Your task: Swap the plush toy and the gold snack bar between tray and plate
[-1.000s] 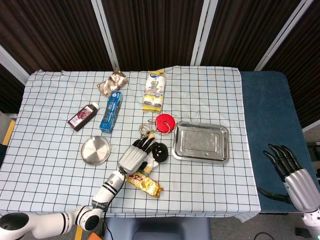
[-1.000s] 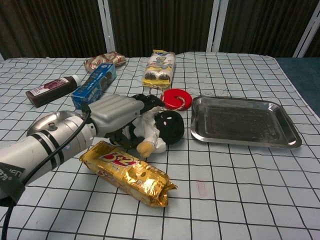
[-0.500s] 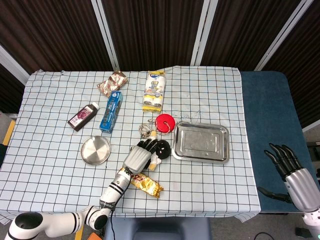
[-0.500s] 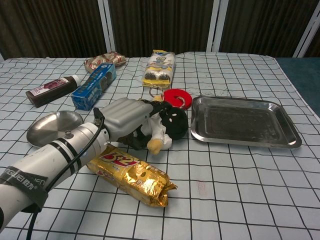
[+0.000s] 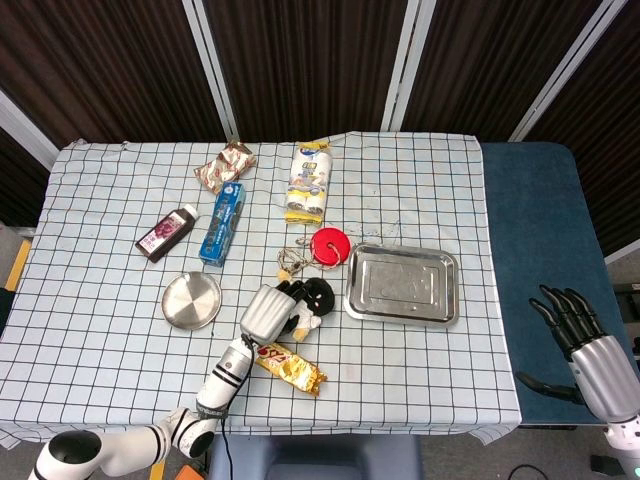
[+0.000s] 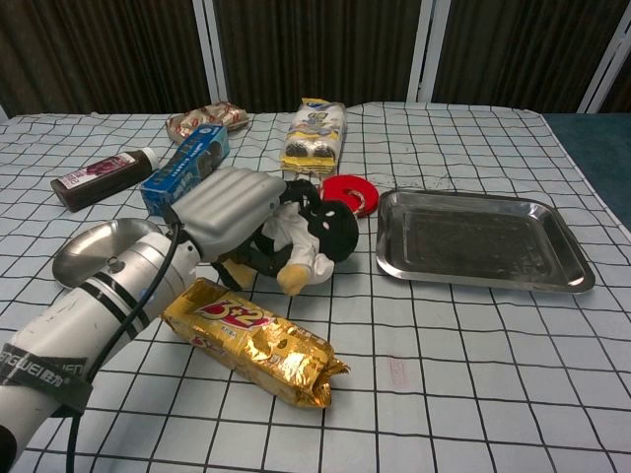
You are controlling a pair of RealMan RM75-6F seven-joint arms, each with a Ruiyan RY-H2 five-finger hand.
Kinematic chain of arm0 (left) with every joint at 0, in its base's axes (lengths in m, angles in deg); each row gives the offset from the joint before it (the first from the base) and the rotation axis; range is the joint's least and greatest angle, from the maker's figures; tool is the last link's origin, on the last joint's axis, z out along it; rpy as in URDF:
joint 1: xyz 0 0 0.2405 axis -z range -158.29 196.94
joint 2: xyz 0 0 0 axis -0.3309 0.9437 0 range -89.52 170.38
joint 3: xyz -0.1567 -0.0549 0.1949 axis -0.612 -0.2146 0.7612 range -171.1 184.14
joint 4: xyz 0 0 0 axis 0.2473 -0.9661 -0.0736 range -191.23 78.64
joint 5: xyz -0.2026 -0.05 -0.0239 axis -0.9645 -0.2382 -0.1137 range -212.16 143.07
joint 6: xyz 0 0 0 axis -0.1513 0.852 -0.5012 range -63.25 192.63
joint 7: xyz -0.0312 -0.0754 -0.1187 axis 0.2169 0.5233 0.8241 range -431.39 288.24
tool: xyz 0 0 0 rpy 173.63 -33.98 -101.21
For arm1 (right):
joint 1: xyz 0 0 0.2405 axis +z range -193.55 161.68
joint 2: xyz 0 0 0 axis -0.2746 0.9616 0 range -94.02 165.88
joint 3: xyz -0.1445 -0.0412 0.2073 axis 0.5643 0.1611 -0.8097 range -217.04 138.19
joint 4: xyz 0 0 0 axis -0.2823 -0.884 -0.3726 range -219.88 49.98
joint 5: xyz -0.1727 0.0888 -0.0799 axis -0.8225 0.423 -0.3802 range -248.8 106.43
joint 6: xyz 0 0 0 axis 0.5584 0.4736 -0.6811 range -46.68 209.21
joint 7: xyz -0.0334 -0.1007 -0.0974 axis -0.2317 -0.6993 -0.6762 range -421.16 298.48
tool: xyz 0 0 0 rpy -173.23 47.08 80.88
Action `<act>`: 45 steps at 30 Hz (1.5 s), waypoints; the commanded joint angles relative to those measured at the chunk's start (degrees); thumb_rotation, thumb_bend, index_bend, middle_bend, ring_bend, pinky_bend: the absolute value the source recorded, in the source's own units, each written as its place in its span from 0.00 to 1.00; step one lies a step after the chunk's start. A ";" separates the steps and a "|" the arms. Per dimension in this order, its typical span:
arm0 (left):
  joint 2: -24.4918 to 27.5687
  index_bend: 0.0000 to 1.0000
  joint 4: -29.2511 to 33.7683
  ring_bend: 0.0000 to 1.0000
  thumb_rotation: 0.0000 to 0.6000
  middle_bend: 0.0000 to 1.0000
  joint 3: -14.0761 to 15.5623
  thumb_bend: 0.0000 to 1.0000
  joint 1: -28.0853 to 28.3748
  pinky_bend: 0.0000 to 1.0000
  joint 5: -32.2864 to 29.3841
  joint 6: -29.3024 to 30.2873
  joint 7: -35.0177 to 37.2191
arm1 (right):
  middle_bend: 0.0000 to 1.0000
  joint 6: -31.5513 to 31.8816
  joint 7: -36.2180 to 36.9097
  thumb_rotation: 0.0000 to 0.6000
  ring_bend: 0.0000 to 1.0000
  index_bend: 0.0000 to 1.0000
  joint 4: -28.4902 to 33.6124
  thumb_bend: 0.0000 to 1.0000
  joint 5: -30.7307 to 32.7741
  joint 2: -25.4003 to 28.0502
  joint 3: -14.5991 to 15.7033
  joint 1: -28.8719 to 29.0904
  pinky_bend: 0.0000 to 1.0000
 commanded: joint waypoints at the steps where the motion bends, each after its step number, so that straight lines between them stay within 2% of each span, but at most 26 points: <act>1: 4.20 0.68 4.38 0.83 1.00 0.82 -1.18 0.54 -0.19 0.89 1.23 2.01 -0.29 | 0.00 -0.10 -0.16 1.00 0.00 0.06 0.00 0.14 -0.01 -0.07 0.03 0.02 0.00; 3: 7.76 0.69 7.72 0.83 1.00 0.82 -1.50 0.54 -0.38 0.90 1.98 2.81 -1.29 | 0.00 -0.11 -0.26 1.00 0.00 0.06 0.01 0.14 0.01 -0.12 0.03 0.02 0.00; 8: 11.30 0.69 11.28 0.83 1.00 0.82 -1.89 0.54 -0.90 0.90 2.15 3.45 -2.39 | 0.00 -0.06 -0.35 1.00 0.00 0.06 -0.01 0.14 0.03 -0.18 -0.02 0.02 0.00; 10: 16.68 0.69 15.31 0.83 1.00 0.82 -1.98 0.54 -2.36 0.90 2.27 4.61 -3.06 | 0.00 -0.17 -0.54 1.00 0.00 0.06 -0.04 0.14 0.19 -0.24 -0.08 0.03 0.00; 12: 21.22 0.69 18.77 0.83 1.00 0.82 -0.70 0.54 -3.69 0.90 2.54 4.32 -3.26 | 0.00 -0.10 -0.54 1.00 0.00 0.06 0.01 0.14 0.05 -0.22 -0.02 0.02 0.00; 17: 26.48 0.69 21.39 0.83 1.00 0.82 1.36 0.54 -6.74 0.90 1.19 4.25 -2.64 | 0.00 0.19 -0.55 1.00 0.00 0.06 -0.09 0.14 0.03 -0.26 -0.11 -0.02 0.00; 24: 29.69 0.69 21.93 0.83 1.00 0.82 4.40 0.54 -11.10 0.90 0.67 6.12 -1.58 | 0.00 0.03 -0.97 1.00 0.00 0.06 -0.21 0.14 0.22 -0.44 -0.21 0.02 0.00; 32: 28.02 0.69 20.47 0.82 1.00 0.80 5.89 0.53 -13.14 0.89 1.21 6.74 0.37 | 0.00 -0.47 -1.37 1.00 0.00 0.06 -0.26 0.14 0.57 -0.80 -0.26 0.12 0.00; 35: 27.82 0.60 20.66 0.74 1.00 0.71 6.62 0.51 -13.26 0.83 1.47 5.55 1.84 | 0.00 -0.53 -1.16 1.00 0.00 0.06 -0.25 0.14 0.79 -0.80 -0.36 0.16 0.00; 37: 28.81 0.46 22.40 0.63 1.00 0.57 7.20 0.49 -12.95 0.73 0.27 2.43 3.52 | 0.00 -0.56 -1.08 1.00 0.00 0.06 -0.30 0.14 0.90 -0.80 -0.41 0.18 0.00; 39: 29.58 0.20 23.94 0.39 1.00 0.32 7.23 0.46 -12.59 0.54 -0.88 0.14 4.70 | 0.00 -0.61 -0.98 1.00 0.00 0.06 -0.30 0.14 0.91 -0.79 -0.39 0.20 0.00; 41: 30.06 0.05 24.68 0.20 1.00 0.14 7.06 0.45 -12.28 0.41 -1.98 -1.47 4.17 | 0.00 -0.63 -0.90 1.00 0.00 0.06 -0.30 0.14 0.83 -0.76 -0.32 0.20 0.00; 42: 30.14 0.01 24.88 0.09 1.00 0.05 6.93 0.44 -12.21 0.35 -2.36 -1.82 3.53 | 0.00 -0.59 -0.88 1.00 0.00 0.06 -0.30 0.14 0.81 -0.76 -0.32 0.20 0.00; 45: 29.60 0.00 24.21 0.00 1.00 0.00 6.40 0.44 -12.11 0.25 -2.48 -1.38 1.12 | 0.00 -0.55 -0.80 1.00 0.00 0.06 -0.29 0.14 0.91 -0.72 -0.37 0.18 0.00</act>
